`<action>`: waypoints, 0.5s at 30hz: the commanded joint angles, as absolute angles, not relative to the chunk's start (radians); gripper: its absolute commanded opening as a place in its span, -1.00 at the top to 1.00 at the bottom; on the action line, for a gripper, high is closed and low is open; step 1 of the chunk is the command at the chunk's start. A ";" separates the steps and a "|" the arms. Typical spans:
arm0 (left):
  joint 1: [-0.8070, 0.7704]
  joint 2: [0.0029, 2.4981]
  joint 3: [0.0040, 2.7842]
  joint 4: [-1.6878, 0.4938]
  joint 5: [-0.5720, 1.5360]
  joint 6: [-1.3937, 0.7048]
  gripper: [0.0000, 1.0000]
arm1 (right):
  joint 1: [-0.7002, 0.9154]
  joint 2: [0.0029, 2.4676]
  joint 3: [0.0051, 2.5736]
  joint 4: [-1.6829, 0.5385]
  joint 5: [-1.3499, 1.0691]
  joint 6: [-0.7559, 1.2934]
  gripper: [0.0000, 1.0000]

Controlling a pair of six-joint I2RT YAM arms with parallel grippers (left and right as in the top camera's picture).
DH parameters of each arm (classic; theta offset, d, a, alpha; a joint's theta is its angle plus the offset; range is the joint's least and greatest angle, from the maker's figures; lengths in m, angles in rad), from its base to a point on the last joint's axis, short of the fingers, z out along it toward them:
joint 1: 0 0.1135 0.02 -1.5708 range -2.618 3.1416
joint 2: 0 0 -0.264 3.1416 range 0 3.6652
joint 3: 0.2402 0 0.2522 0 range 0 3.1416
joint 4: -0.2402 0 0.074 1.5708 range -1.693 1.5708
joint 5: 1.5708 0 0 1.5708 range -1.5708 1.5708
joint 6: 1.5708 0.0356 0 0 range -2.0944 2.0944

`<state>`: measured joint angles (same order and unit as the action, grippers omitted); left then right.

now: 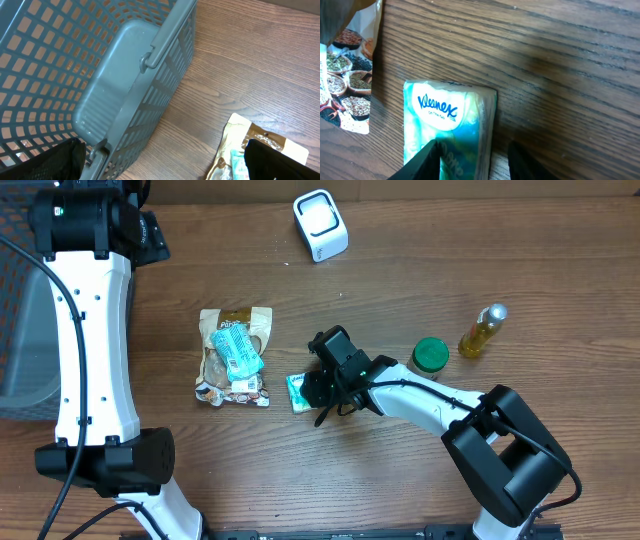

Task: Scan the item barcode
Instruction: 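Close the right gripper on the Kleenex pack's end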

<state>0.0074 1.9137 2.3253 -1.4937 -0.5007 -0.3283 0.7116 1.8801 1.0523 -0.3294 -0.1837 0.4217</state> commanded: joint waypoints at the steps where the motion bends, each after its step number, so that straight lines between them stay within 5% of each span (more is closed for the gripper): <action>1: 0.006 1.908 2.344 -1.492 -0.496 -0.310 -0.99 | 0.720 1.853 1.036 -0.322 -0.194 0.388 0.18; 15: 0.006 1.908 2.344 -1.492 -0.496 -0.310 -0.99 | 0.757 1.816 1.036 -0.307 -0.188 0.339 0.05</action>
<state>0.0074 1.9137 2.3253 -1.4937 -0.5007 -0.3286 0.7341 1.8481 1.0443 -0.3149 -0.2020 0.3695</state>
